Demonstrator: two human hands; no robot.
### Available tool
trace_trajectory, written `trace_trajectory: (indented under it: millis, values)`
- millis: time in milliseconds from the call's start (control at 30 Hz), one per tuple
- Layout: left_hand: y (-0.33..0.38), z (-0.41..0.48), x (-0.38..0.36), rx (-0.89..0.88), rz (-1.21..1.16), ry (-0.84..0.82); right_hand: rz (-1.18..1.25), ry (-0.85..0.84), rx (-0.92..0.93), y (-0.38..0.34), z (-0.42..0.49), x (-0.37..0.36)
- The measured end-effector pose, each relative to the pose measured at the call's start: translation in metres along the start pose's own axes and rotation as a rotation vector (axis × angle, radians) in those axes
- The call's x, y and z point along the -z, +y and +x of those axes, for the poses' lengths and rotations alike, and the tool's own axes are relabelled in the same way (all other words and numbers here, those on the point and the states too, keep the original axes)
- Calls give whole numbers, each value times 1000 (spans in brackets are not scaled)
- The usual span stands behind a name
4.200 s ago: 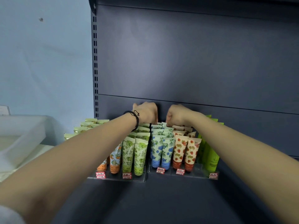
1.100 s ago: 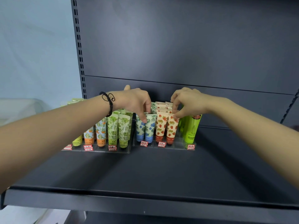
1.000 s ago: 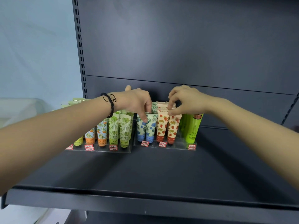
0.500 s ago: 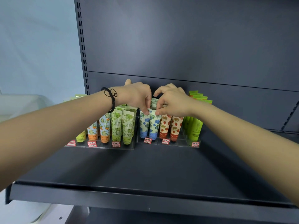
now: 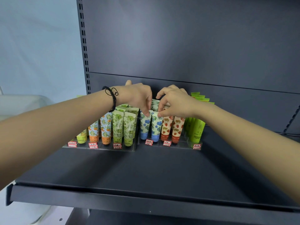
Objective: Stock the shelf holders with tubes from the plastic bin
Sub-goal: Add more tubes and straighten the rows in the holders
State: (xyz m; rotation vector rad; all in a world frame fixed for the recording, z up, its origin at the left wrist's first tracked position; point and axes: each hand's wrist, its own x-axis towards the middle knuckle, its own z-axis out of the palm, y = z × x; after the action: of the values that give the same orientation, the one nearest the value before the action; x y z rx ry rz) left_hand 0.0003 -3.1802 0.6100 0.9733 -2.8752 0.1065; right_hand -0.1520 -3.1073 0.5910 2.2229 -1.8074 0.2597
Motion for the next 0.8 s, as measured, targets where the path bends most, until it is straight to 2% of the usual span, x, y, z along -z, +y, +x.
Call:
trace_trajectory:
  millis: [100, 267, 367, 600, 800]
  values:
    - [2, 1, 0, 16, -7, -15, 7, -37, 16, 2, -1, 8]
    - [-3, 3, 5, 5, -50, -12, 228, 129, -71, 24, 7, 39]
    - [-10, 5, 11, 32, -132, 64, 172, 130, -136, 46, 16, 48]
    - [-17, 16, -3, 78, -186, 228, -96, -137, -229, 66, 32, 34]
    - [-11, 18, -12, 59, -174, 228, -220, -299, -275, 57, 46, 16]
